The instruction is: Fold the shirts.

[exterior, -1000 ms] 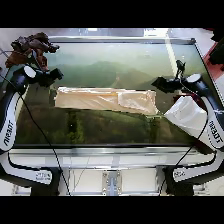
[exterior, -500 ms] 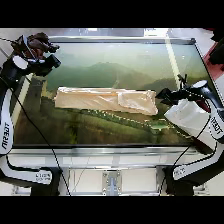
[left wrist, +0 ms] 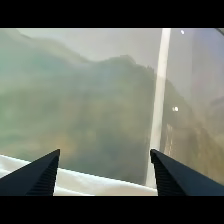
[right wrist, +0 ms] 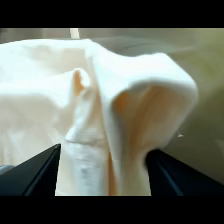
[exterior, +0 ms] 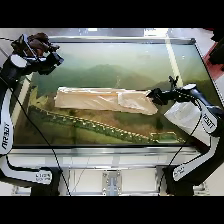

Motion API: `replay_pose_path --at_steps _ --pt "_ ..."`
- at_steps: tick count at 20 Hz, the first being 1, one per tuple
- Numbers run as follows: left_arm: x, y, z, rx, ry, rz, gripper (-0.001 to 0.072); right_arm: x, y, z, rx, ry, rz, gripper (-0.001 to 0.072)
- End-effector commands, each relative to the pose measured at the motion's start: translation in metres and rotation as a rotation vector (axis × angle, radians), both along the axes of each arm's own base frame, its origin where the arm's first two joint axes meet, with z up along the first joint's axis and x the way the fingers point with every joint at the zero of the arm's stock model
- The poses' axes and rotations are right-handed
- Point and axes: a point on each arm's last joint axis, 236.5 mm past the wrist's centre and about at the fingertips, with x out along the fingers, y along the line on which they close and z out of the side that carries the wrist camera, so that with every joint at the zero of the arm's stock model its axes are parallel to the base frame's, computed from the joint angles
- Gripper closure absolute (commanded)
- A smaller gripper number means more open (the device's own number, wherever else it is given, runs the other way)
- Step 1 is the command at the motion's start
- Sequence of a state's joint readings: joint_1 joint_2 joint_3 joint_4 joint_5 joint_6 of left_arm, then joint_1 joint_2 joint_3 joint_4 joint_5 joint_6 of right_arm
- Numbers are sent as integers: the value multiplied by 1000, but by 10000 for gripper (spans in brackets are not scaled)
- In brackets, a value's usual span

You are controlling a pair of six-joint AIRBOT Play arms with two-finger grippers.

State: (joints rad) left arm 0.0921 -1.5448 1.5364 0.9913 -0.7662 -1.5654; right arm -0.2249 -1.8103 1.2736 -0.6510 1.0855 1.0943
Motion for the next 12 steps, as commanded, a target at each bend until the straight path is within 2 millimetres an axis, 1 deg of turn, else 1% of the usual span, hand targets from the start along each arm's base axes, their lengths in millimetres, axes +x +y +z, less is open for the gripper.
replay_pose_path --at_steps 1,2,3,4,5,6,7,8,10,12 --pt "-5 -6 -2 -2 17 -31 76 -1 28 2 41 -7 44 102" --pt "-7 -7 -4 -3 27 -38 178 -4 34 8 79 1 53 140" --pt "-9 -8 -6 -4 36 -44 385 -8 39 16 112 9 73 261" --pt "-10 -12 -7 -3 44 -54 642 -11 41 23 123 9 103 452" --pt "-12 -16 -8 6 46 -69 697 -11 43 33 132 -1 128 669" --pt "-13 -23 -10 14 50 -93 697 -9 45 45 142 -17 136 687" --pt "-17 -37 -15 33 59 -137 698 -5 46 59 146 -47 146 688" --pt "-24 -53 -25 48 88 -190 698 0 45 73 140 -67 139 688" --pt "-42 -99 -58 97 170 -328 699 4 41 102 102 -109 129 689" --pt "-57 -155 -96 143 226 -447 699 -2 36 130 51 -131 140 688"
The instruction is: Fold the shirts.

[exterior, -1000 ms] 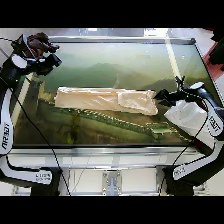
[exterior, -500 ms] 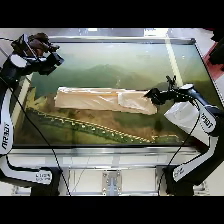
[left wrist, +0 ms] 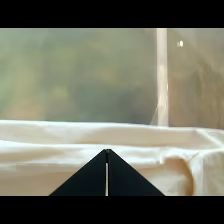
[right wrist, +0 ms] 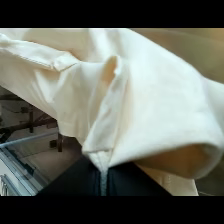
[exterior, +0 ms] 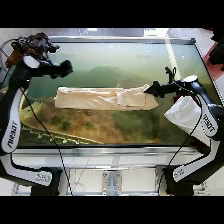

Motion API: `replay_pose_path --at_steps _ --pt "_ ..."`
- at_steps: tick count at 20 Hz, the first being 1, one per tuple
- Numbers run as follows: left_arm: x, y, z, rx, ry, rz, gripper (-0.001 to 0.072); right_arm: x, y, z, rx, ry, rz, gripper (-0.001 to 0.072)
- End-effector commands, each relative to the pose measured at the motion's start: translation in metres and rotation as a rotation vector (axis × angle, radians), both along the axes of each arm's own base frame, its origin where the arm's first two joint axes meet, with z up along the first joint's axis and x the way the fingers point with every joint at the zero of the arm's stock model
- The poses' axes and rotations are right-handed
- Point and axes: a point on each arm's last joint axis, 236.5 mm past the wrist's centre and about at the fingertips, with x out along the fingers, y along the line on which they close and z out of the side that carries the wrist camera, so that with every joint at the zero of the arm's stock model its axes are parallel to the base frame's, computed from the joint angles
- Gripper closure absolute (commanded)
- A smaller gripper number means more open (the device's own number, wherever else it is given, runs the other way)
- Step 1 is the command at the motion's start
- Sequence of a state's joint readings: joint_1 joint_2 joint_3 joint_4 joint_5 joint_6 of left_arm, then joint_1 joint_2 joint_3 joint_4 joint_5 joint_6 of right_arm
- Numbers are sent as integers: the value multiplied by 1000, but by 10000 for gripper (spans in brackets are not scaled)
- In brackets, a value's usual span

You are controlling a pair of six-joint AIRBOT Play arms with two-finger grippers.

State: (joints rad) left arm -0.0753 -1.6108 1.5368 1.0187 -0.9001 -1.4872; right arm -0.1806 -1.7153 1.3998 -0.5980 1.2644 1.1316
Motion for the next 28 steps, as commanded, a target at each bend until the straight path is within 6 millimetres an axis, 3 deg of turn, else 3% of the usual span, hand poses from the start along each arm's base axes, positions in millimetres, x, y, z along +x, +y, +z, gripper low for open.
replay_pose_path --at_steps 1,4,7,10,13,15,17,19,22,25,28 --pt "-35 -89 -61 89 92 -230 699 -11 -3 49 -71 -43 21 689" --pt "-75 -174 -116 138 122 -410 699 -21 4 91 -166 -110 53 690" --pt "-102 -225 -152 143 153 -455 699 -36 22 124 -261 -146 128 690" --pt "-114 -246 -160 155 152 -507 699 -38 40 151 -317 -197 156 691" --pt "-98 -244 -147 158 108 -496 699 -30 57 173 -326 -266 139 691" --pt "-78 -232 -126 181 75 -494 698 -28 65 174 -325 -279 136 692" --pt "-58 -217 -90 177 51 -496 697 -25 64 170 -370 -289 134 692" --pt "-36 -194 -40 192 -23 -501 697 -20 63 166 -411 -292 108 692" --pt "11 -125 52 263 -214 -378 697 -14 86 167 -393 -325 104 693" --pt "31 -42 128 297 -347 -210 697 -5 135 159 -306 -340 112 693" --pt "32 26 167 314 -389 -88 697 7 217 161 -109 -388 89 693"
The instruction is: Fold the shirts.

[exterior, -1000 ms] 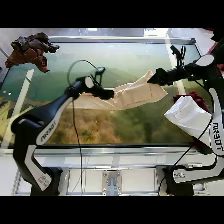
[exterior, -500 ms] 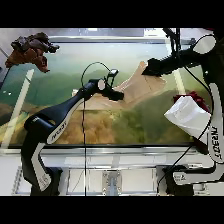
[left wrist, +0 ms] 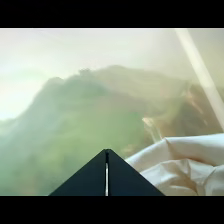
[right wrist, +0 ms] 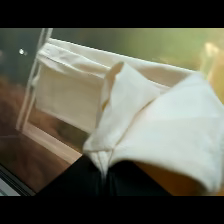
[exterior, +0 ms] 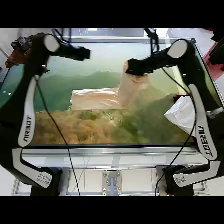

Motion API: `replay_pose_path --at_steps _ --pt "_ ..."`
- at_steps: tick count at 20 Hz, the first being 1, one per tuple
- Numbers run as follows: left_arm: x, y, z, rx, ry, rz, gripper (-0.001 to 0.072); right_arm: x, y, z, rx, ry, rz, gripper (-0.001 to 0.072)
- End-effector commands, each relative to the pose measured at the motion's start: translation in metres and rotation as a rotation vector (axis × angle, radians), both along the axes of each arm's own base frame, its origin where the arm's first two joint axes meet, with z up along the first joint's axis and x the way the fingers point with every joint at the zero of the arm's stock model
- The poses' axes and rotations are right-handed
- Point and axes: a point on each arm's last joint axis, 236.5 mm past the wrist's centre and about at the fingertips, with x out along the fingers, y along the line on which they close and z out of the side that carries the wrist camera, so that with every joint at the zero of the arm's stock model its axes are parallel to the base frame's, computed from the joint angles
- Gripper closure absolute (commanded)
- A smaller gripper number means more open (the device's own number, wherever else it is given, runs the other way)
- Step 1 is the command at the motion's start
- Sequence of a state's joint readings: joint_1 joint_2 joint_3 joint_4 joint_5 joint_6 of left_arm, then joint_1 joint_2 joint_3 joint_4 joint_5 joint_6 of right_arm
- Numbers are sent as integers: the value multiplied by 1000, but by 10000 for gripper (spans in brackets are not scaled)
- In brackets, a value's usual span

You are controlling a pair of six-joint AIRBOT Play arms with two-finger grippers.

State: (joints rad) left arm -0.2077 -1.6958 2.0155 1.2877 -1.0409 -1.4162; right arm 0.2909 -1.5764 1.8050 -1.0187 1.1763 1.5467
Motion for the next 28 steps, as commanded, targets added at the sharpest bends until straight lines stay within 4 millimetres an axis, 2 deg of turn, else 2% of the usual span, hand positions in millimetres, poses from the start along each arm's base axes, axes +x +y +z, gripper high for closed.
replay_pose_path --at_steps 1,4,7,8,9,10,11,12,15,17,19,21,22,25,27,28 --pt "0 83 49 14 -78 138 697 15 90 3 217 -48 -10 693" --pt "-5 123 36 29 -15 197 697 12 157 -25 331 -5 -14 693" --pt "-6 138 22 34 23 221 696 18 211 -49 480 27 -110 688" --pt "-7 138 19 38 29 217 697 22 223 -54 510 10 -147 618" --pt "-7 138 18 44 31 210 696 22 230 -56 518 -10 -160 378" --pt "-7 138 18 46 30 209 697 22 232 -56 516 -23 -158 194" --pt "-7 138 18 46 30 209 697 25 228 -52 516 -31 -161 153" --pt "-7 138 18 45 30 209 697 31 220 -49 515 -40 -171 153" --pt "-7 138 18 46 31 208 696 53 173 -47 445 -47 -164 154" --pt "-7 138 18 46 31 209 696 67 122 -69 283 -46 -141 168" --pt "-7 138 18 45 30 209 697 73 68 -102 171 61 -181 176" --pt "-7 137 19 43 30 208 697 71 21 -138 82 184 -242 173" --pt "-7 137 19 42 30 207 697 66 6 -157 66 250 -257 171" --pt "-7 137 19 42 30 207 697 50 -10 -202 65 418 -250 92" --pt "-7 137 19 43 30 207 696 46 -5 -219 84 457 -230 85" --pt "-7 137 19 43 30 208 696 44 2 -225 103 471 -214 37"
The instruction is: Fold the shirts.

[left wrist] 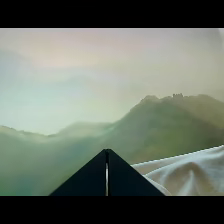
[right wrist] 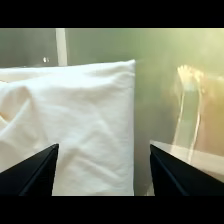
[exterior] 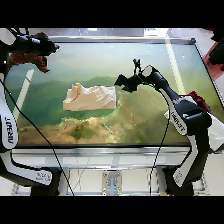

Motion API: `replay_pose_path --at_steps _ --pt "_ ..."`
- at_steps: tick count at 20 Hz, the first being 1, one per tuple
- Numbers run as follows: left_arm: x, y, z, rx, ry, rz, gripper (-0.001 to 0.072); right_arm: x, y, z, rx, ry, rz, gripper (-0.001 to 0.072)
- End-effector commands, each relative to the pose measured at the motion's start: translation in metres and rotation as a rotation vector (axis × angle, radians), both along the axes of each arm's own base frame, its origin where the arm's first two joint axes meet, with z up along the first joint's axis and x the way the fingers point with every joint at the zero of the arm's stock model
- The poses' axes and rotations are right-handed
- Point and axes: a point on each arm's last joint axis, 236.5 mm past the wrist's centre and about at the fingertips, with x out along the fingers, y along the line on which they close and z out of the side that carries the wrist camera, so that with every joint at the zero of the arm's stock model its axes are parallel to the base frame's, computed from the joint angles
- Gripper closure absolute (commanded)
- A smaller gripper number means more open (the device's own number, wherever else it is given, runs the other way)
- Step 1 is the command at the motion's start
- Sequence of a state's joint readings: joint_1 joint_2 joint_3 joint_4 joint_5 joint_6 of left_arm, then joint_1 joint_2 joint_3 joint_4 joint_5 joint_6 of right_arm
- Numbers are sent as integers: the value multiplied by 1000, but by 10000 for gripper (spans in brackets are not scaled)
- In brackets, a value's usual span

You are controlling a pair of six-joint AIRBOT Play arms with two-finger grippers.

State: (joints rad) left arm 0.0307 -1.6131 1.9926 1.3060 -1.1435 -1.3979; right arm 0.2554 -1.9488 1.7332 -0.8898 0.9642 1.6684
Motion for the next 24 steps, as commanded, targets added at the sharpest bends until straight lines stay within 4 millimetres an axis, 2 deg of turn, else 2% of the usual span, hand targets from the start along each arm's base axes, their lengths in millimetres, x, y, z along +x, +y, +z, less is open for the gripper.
replay_pose_path --at_steps 1,4,6,11,12,13,14,15,16,17,19,21,22,24 --pt "0 0 0 0 -1 1 697 -16 4 -32 54 114 37 37" --pt "0 0 0 5 -2 -4 697 -26 18 -53 67 148 68 37" --pt "0 0 0 8 -3 -6 697 -29 32 -57 104 160 75 37" --pt "0 0 0 8 -3 -6 696 -23 91 -37 278 70 85 45" --pt "0 0 0 8 -2 -7 696 -25 101 -30 312 58 97 117" --pt "0 0 0 8 -3 -6 696 -25 109 -21 350 43 106 251" --pt "0 0 0 8 -2 -6 696 -22 113 -9 397 10 116 490" --pt "0 1 0 9 -1 -7 696 -19 117 7 449 -28 125 679" --pt "-1 1 -1 10 2 -7 697 -12 116 27 501 -81 129 688" --pt "-1 1 -1 14 4 -7 697 -3 110 44 520 -117 124 689" --pt "-1 3 -2 22 5 -3 696 18 79 78 488 -203 103 690" --pt "-1 6 -2 34 5 2 697 36 20 109 382 -260 46 690" --pt "-1 6 -2 34 5 2 696 40 -18 122 302 -277 16 690" --pt "-1 6 -2 32 5 2 697 35 -102 142 119 -267 -63 690"
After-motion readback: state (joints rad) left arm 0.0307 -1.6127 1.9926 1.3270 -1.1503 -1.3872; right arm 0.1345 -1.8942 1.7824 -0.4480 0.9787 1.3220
